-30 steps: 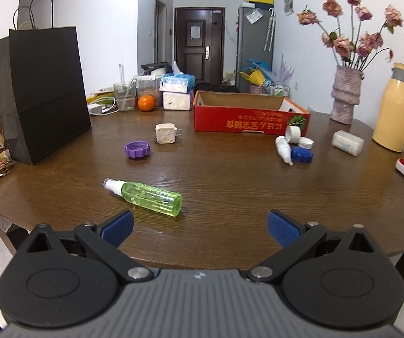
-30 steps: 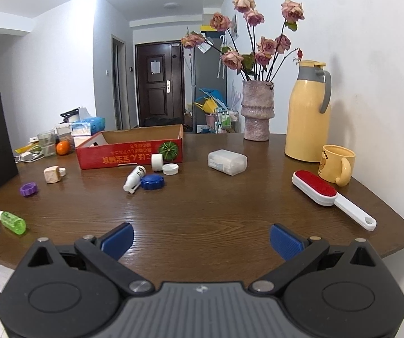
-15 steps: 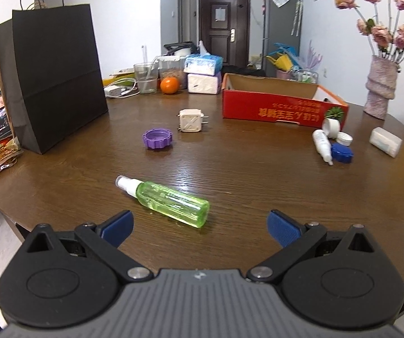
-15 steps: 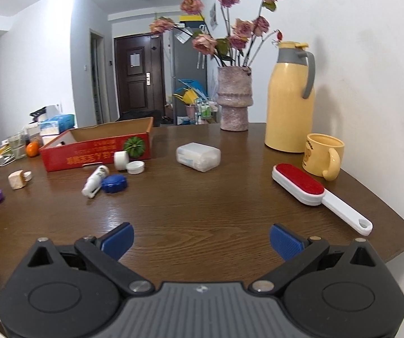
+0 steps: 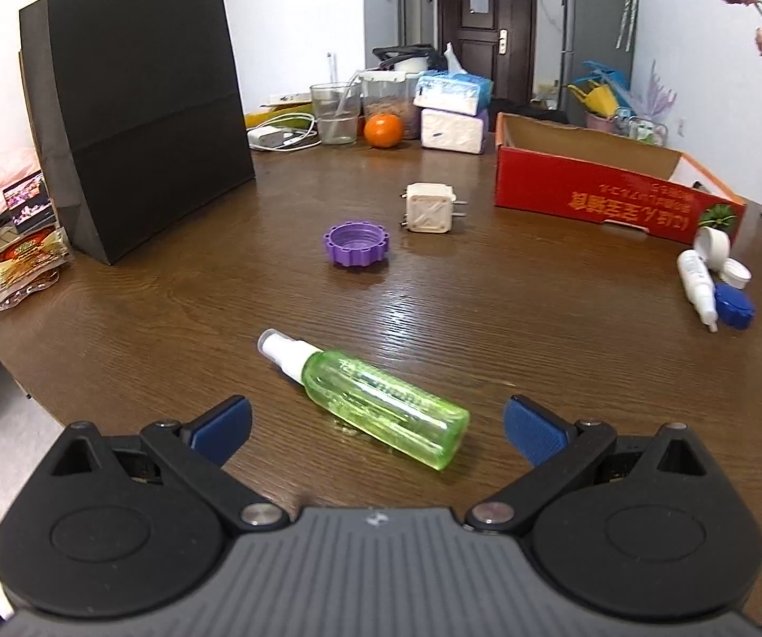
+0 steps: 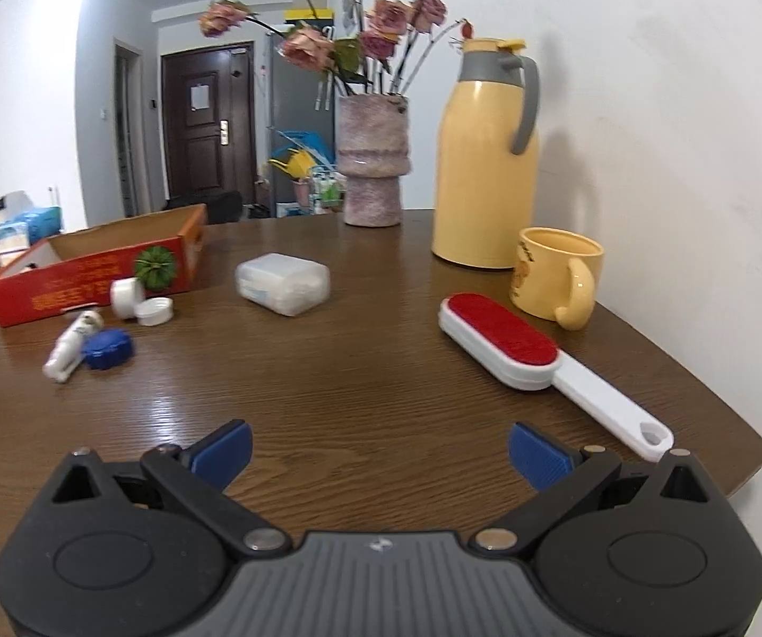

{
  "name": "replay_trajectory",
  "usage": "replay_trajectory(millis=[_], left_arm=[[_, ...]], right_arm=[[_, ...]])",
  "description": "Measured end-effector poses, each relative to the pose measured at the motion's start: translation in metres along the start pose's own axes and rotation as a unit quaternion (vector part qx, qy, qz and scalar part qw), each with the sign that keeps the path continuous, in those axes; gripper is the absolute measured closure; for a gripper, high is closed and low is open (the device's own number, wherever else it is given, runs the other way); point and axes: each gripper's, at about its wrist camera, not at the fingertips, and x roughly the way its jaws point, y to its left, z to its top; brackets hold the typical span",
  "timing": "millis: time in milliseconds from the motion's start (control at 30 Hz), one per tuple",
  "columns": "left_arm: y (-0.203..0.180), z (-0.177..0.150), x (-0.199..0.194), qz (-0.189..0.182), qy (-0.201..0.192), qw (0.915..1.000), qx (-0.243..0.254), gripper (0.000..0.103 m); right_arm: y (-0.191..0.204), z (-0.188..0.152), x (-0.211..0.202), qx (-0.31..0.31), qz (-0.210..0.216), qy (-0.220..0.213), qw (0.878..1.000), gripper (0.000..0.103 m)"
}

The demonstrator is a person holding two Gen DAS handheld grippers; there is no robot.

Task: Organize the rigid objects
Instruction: 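Reach the left tool to the green spray bottle while the right tool reaches the lint brush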

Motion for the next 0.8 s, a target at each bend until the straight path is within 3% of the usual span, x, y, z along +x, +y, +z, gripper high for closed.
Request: replay_trajectory(millis=[467,800], left_arm=[[-0.003,0.014,0.031,0.046,0.039,0.9978,-0.026,0.000],[-0.012,0.019,0.047,0.060,0.064,0.9955,-0.038,0.000]], right_arm=[[-0.066,0.021,0.075,-0.023,-0.088,0.017,0.996,0.000],[-0.096,0.036,0.123,-0.023,-0.092,0.047,0.994,0.000]])
